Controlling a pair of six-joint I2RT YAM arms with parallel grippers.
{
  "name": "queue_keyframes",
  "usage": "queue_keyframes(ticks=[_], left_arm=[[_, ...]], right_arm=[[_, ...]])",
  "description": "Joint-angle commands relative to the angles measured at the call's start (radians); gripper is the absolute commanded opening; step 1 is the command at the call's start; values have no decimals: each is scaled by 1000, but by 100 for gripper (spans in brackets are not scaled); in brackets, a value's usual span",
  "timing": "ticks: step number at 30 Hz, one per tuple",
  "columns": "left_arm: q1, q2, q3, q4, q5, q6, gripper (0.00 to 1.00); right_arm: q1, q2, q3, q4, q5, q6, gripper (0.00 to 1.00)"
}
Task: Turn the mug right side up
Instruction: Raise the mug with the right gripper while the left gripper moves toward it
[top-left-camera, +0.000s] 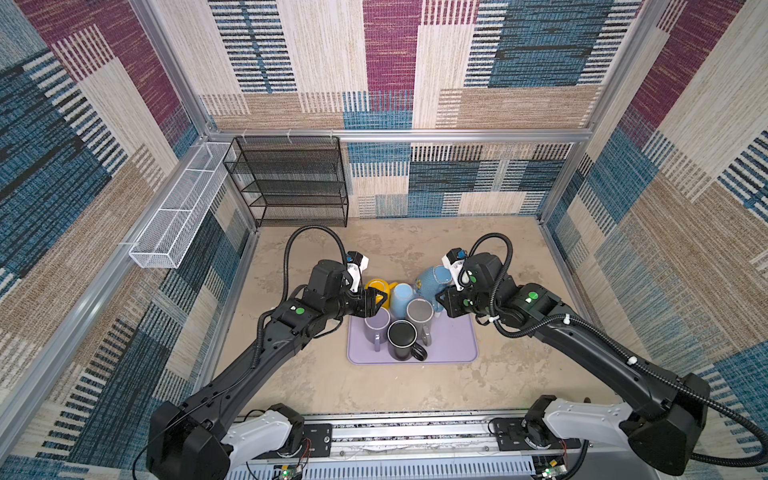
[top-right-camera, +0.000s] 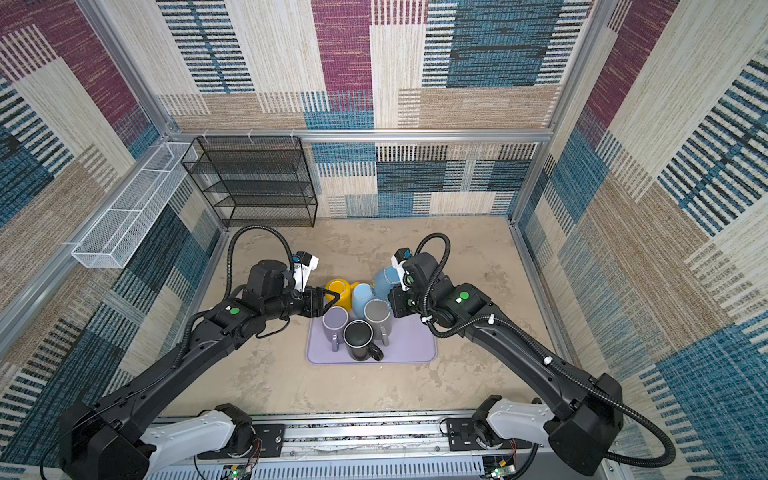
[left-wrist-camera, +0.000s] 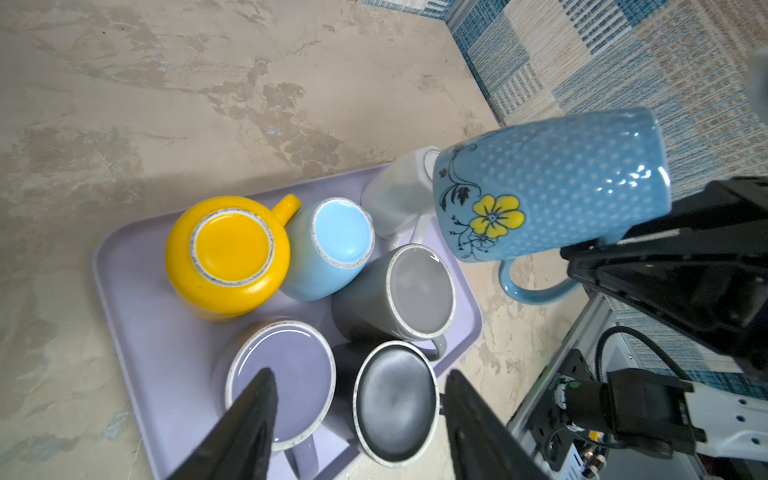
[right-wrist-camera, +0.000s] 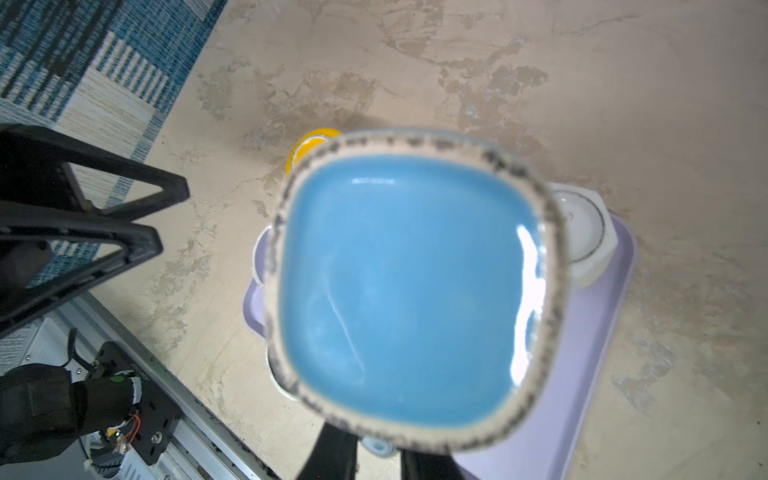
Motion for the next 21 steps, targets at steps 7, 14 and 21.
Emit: queue_keyframes(ticks=[7,14,21], left_arm=[[20,-40,-34,137,125,-56,60],[24,-59,-71,211,180,-93,59],[23,-82,-129,323,226,-138,59]], right_arm=[[0,9,11,243,-110,0,0],[0,28,-5,386,-176,26,0],[1,40,-24,512,-256,59,0]])
